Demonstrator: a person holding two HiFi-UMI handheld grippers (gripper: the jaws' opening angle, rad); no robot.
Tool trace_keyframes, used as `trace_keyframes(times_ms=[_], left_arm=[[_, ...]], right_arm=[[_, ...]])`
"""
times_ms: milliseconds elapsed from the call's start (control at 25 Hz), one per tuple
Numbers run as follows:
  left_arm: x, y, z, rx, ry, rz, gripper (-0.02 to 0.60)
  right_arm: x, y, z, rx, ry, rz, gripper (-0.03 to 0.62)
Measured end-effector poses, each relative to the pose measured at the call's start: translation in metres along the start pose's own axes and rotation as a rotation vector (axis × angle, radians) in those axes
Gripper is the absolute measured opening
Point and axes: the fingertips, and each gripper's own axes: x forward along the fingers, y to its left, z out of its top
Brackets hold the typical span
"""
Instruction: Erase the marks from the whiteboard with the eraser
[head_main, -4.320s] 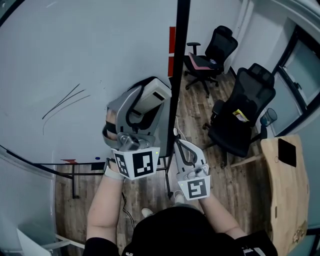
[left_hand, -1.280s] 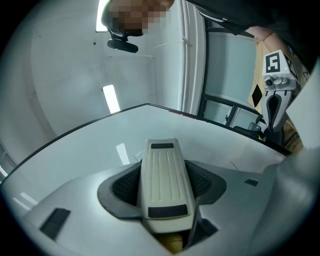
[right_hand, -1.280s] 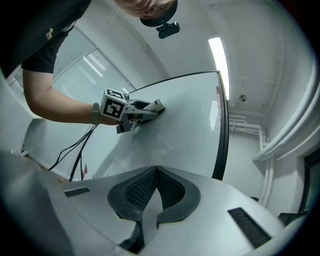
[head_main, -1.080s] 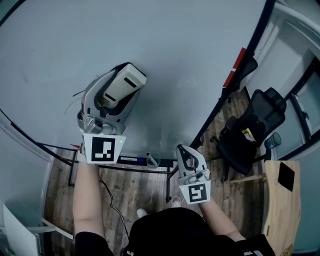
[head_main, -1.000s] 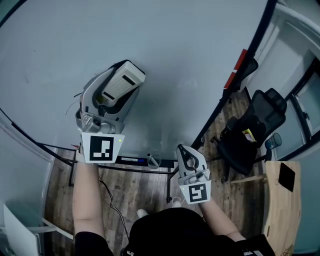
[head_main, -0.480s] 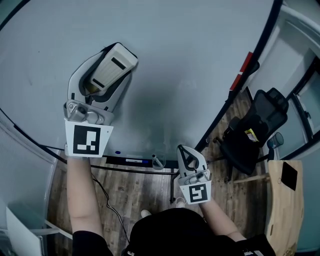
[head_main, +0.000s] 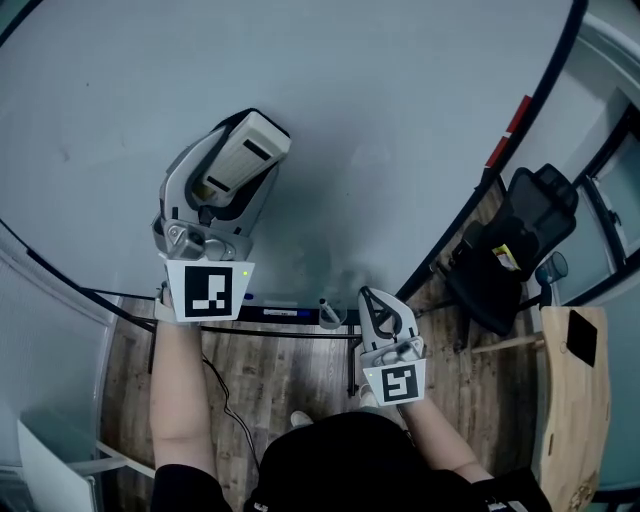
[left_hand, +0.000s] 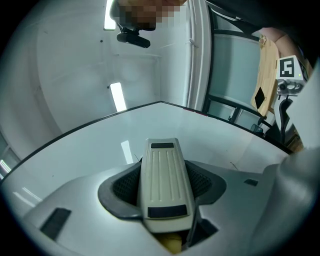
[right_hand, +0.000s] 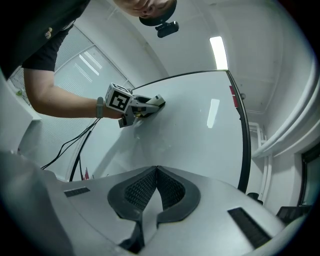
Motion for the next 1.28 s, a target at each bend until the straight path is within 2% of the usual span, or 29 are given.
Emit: trace_keyframes(times_ms=[320,720,960,1160,1280], left_arm=[[-0.025,-0.017,-0.029,0.018,-0.052,-0.035,0.267],[-0.069,-0.005,-0.084,-0.018,-0.018,-0.029,0.267],[-0.105,0.014,-0.123,0.008,0.065,-0.026,0.267],[-0.142,0.017,-0.168,-0.033,0.130,-0.004,0.267],[-0.161,0.017,-0.190,-0.055,0.168,0.010,0.267]], right_arm=[[0.000,0.041,-0.001,0.020,0.011,-0.014,0.029],[0.015,0.071,-0.001,-0.004,0.031,0.025,0.029],[0.025,0.095,-0.006,-0.011,0.060,0.080,0.028],[0.036,0.112,-0.010,-0.020,0.064,0.122,0.029],[0.039,0.123,-0.019,-0.071,0.116,0.169,0.028]])
